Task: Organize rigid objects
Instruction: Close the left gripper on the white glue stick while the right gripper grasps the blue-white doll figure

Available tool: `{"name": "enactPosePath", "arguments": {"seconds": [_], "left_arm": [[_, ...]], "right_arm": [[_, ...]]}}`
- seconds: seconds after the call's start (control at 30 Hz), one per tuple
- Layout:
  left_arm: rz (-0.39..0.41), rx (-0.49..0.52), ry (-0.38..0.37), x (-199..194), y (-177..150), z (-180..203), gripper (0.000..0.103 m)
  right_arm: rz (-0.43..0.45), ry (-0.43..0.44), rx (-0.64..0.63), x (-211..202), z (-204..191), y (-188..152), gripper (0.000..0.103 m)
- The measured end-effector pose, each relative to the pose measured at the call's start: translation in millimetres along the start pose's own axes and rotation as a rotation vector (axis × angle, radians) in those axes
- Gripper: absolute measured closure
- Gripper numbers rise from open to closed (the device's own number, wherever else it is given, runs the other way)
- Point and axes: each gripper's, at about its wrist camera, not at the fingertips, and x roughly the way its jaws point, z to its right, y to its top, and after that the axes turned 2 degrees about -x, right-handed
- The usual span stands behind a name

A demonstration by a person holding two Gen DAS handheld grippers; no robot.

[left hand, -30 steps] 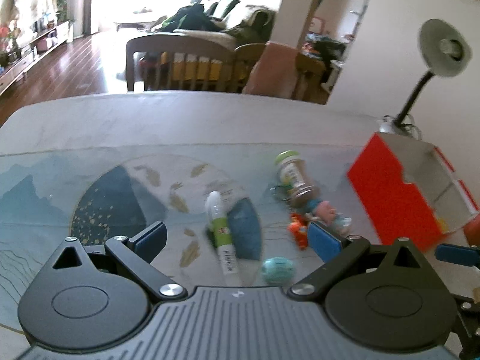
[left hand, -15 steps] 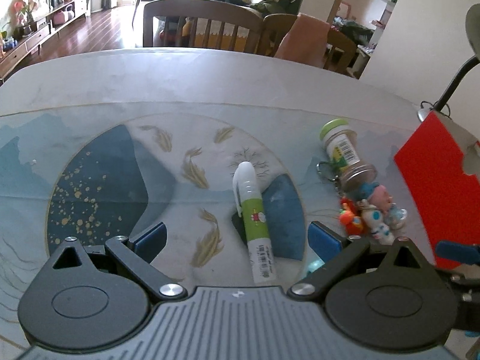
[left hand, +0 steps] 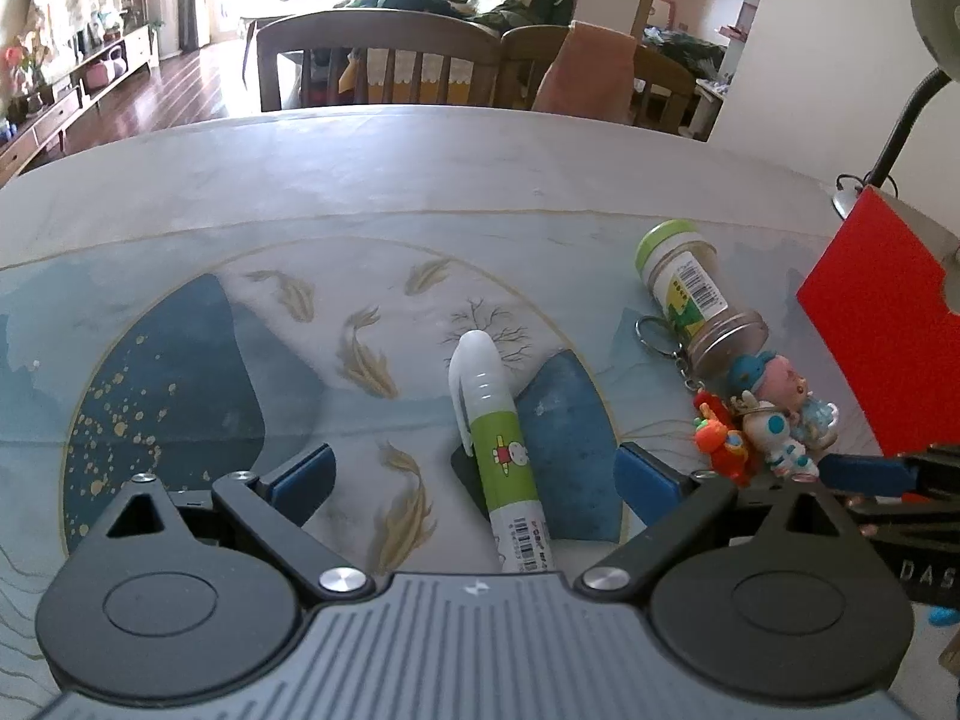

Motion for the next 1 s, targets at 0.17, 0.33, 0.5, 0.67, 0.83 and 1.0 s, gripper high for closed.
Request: {"name": "enactPosePath", "arguments": {"seconds": [0.17, 0.33, 0.5, 0.67, 0.83, 1.0], "left_arm": [[0.019, 0.007, 0.025, 1, 1, 2, 0.025], [0.027, 0.006, 0.025, 1, 4, 0, 0.046], [0.024, 0.022, 0.023, 1, 7, 3, 0.070], [0.017, 0.027, 0.026, 1, 8, 4, 0.079], [0.003, 0.007, -0.001, -5, 8, 0, 0.081], [0.010, -0.009, -0.024, -21, 7, -1, 0.081]], "right_arm": [[0.009, 0.000, -0.019, 4, -2, 3, 0.069], [0.014, 0.021, -0.041, 4, -4, 5, 0.083], [0.027, 0.015, -0.046, 0, -7, 5, 0.085], [0.048, 0.015, -0.023, -9, -8, 5, 0.085], [0.075, 0.023, 0.005, -26, -9, 5, 0.085], [0.092, 0.034, 0.018, -48, -9, 4, 0.085]]}}
